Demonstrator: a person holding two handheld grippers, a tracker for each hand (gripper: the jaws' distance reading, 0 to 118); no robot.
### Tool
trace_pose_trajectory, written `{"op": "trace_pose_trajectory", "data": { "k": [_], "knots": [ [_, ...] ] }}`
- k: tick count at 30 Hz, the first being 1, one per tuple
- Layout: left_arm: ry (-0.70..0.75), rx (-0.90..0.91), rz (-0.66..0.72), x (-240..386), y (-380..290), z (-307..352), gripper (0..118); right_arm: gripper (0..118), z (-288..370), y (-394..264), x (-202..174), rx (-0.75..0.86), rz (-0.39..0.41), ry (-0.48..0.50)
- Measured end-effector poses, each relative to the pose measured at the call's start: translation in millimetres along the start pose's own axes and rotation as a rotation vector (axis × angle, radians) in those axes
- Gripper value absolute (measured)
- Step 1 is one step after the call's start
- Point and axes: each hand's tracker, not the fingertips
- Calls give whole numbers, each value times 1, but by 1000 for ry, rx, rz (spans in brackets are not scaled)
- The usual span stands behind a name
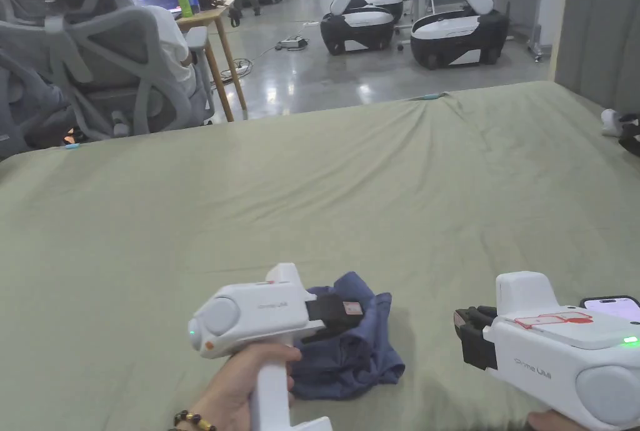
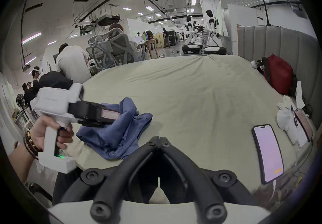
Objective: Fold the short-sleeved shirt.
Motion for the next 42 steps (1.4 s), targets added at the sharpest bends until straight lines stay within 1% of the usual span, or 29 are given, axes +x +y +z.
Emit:
{"op": "trace_pose_trajectory", "data": {
  "k": [3,4,7,9,10,12,16,17,19,20,21,22,23,24,25,26,27,28,29,31,33,34,35,36,37,38,39,41,42],
  "knots": [
    [72,-71,-43,-12,-35,-45,0,0,4,-4,7,-8,-3,-23],
    [72,-69,-57,-13,-42,-52,0,0,4,-5,11,-21,2,-31],
    [41,-57,-36,-1,-28,-38,0,0,1,-2,12,-43,-9,-37],
    [12,-22,-26,7,-15,-15,0,0,-4,5,2,-30,17,-28],
    [11,29,-44,6,-10,-10,0,0,-8,9,-4,-23,28,-13],
    [34,138,-62,-2,9,5,0,0,-19,20,-20,-9,30,53],
    [33,276,6,-13,60,61,0,0,-60,34,-45,-36,11,176],
    [41,298,5,-20,64,70,0,0,-72,35,-48,-61,1,215],
    [61,301,-16,-40,59,85,0,0,-99,32,-48,-114,-66,275],
    [77,309,-21,-49,57,90,0,0,-114,29,-45,-154,-91,269],
    [89,309,-18,-55,55,93,3,0,-127,25,-44,-188,-91,246],
    [96,310,-10,-61,55,97,17,0,-137,19,-45,-215,-60,190],
    [102,306,-4,-62,53,100,46,0,-145,14,-46,-234,-25,151],
    [105,300,2,-66,50,100,74,0,-151,7,-46,-242,18,144],
    [112,290,5,-71,46,96,100,0,-154,1,-45,-226,20,162],
    [123,281,10,-77,44,89,118,0,-150,1,-44,-175,7,175],
    [114,292,12,-78,40,88,115,0,-147,2,-44,-185,2,169],
    [114,286,23,-82,42,81,115,0,-146,2,-45,-186,-1,168],
    [116,264,57,-84,46,75,117,0,-146,2,-44,-184,0,170],
    [99,197,138,-97,66,64,113,0,-147,2,-40,-186,2,182],
    [74,150,193,-100,77,56,92,0,-147,2,-37,-184,-7,198],
    [70,144,184,-103,74,50,83,0,-147,2,-35,-184,-12,203],
    [77,154,167,-83,60,37,79,0,-146,1,-34,-183,-18,208],
    [91,170,121,-85,49,26,75,0,-146,0,-34,-182,-22,211],
    [90,177,96,-83,43,23,64,0,-145,0,-34,-180,-24,213],
    [85,170,99,-78,44,23,48,0,-145,-1,-34,-179,-26,213],
    [101,163,104,-84,47,18,38,0,-145,-1,-33,-179,-27,207],
    [79,147,108,-83,49,30,29,0,-145,-1,-35,-178,-22,205],
    [66,144,106,-81,48,37,28,0,-144,-1,-38,-179,-14,197]
  ]
}}
